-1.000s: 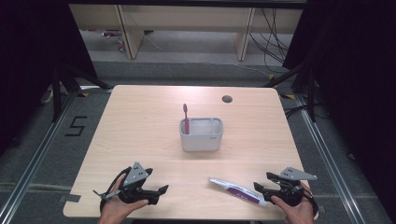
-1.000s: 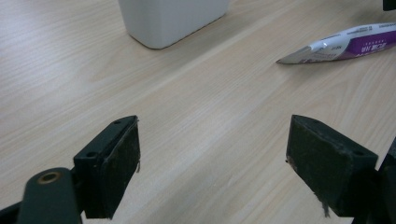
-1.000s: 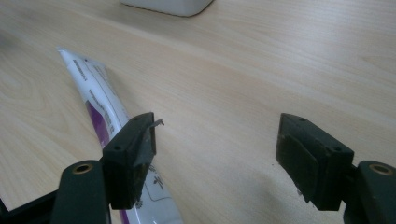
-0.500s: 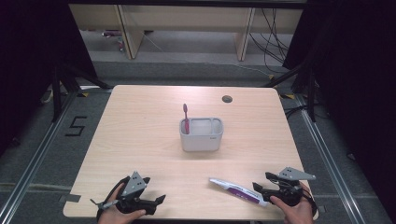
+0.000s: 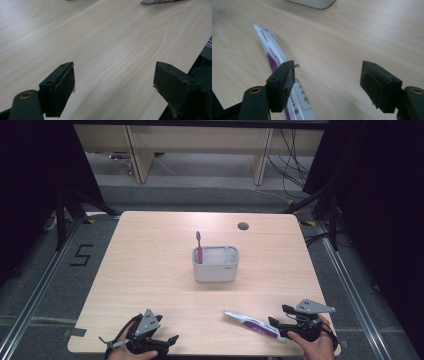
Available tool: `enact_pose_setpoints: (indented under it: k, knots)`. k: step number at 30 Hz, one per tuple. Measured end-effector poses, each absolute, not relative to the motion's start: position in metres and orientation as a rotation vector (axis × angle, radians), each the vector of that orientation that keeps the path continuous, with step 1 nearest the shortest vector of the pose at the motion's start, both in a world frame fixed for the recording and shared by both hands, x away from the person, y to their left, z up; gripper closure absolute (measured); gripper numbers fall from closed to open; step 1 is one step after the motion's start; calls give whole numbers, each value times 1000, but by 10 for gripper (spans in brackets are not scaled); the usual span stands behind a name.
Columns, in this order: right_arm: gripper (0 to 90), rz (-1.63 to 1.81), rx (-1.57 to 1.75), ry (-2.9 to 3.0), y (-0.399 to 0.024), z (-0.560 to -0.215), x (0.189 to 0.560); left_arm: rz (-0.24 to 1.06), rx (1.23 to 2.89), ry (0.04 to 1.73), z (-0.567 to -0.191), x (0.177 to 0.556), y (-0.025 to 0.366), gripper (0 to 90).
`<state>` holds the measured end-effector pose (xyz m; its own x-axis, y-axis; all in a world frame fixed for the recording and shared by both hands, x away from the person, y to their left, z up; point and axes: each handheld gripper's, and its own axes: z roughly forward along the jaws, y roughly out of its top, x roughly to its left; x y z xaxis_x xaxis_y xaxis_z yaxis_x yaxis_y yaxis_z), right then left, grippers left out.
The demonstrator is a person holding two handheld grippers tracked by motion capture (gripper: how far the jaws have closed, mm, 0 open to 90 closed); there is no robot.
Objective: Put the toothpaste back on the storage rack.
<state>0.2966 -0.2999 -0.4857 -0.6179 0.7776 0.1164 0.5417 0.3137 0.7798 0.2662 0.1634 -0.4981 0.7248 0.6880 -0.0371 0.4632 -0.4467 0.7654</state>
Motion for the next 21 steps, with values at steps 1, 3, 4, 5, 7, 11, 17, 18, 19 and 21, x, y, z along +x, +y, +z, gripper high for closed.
enact_pose_setpoints:
  k: [1, 3, 4, 5, 7, 11, 17, 18, 19, 21]
  knots:
    - [273, 1205, 1197, 2315, -298, -485, 296, 361, 2129, 871, -498, 267, 164, 170]
    - [272, 1178, 1173, 2352, -294, -483, 295, 357, 2131, 867, -499, 267, 164, 168]
    - [272, 1161, 1138, 2355, -292, -482, 295, 353, 2128, 868, -499, 267, 163, 168]
    - [272, 1147, 1155, 2379, -289, -480, 292, 361, 2133, 868, -498, 267, 164, 168]
    - [274, 1150, 1116, 2396, -285, -478, 292, 356, 2129, 864, -499, 267, 164, 168]
    - [274, 1130, 1125, 2403, -279, -472, 289, 353, 2129, 865, -498, 268, 166, 168]
    - [275, 1052, 1013, 2462, -266, -469, 292, 359, 2102, 880, -498, 267, 165, 168]
    - [275, 1052, 1013, 2462, -266, -469, 292, 359, 2102, 880, -498, 267, 165, 168]
    - [279, 1019, 960, 2490, -261, -470, 294, 360, 2100, 880, -497, 267, 165, 168]
    - [283, 985, 923, 2520, -256, -471, 295, 359, 2093, 881, -498, 267, 165, 168]
